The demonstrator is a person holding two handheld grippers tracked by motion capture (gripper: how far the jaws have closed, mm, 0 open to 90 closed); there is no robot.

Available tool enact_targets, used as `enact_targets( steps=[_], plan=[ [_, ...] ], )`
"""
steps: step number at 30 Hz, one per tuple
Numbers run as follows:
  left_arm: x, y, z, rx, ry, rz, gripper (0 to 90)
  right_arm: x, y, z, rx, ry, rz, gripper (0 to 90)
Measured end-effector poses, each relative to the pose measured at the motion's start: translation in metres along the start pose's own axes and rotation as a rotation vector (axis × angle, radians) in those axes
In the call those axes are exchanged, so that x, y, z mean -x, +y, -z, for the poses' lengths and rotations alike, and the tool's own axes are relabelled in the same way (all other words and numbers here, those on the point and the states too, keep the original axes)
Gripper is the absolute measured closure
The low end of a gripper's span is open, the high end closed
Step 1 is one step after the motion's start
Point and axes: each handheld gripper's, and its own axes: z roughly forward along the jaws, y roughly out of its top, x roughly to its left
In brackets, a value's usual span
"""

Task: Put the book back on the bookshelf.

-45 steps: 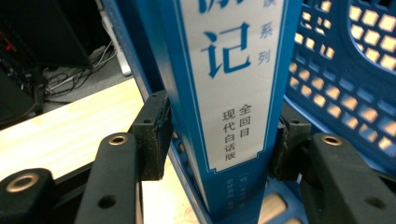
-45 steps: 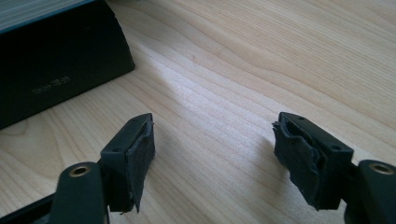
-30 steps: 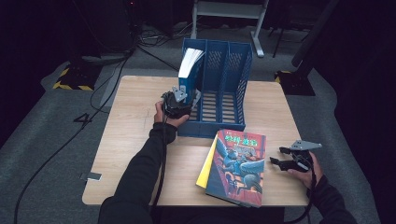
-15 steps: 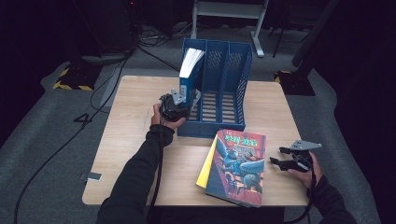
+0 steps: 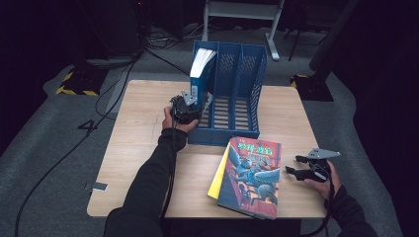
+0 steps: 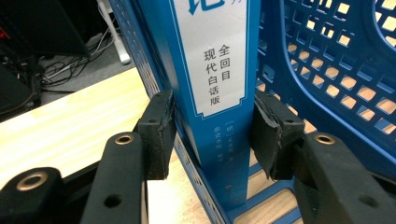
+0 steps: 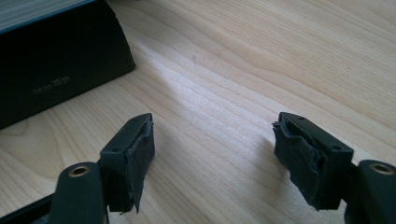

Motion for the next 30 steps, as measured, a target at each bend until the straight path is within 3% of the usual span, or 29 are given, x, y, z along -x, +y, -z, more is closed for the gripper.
enact_targets(
  steps=[7,10,15,23,24,30],
  plan=[
    [-0.001,-0.004,0.014,0.025,-0.029,-0.019,51.9,0.000,0.000,0.000,-0.002,-0.001,-0.001,28.4],
    [-0.001,-0.005,0.029,0.071,-0.067,-0.033,47.8,0.000,0.000,0.000,-0.007,-0.005,-0.003,26.7],
    [0.005,-0.012,0.053,0.082,-0.105,-0.085,43.3,0.000,0.001,0.001,-0.014,-0.016,-0.001,25.8],
    [0.014,-0.028,0.072,0.043,-0.166,-0.131,38.4,-0.001,0.005,0.007,0.003,0.002,-0.001,25.6],
    [0.017,-0.035,0.075,0.024,-0.199,-0.145,38.5,-0.001,0.006,0.008,0.008,0.009,-0.001,25.6],
    [0.027,-0.049,0.082,-0.009,-0.265,-0.190,36.5,-0.005,0.011,0.016,0.036,0.027,-0.010,25.6]
  ],
)
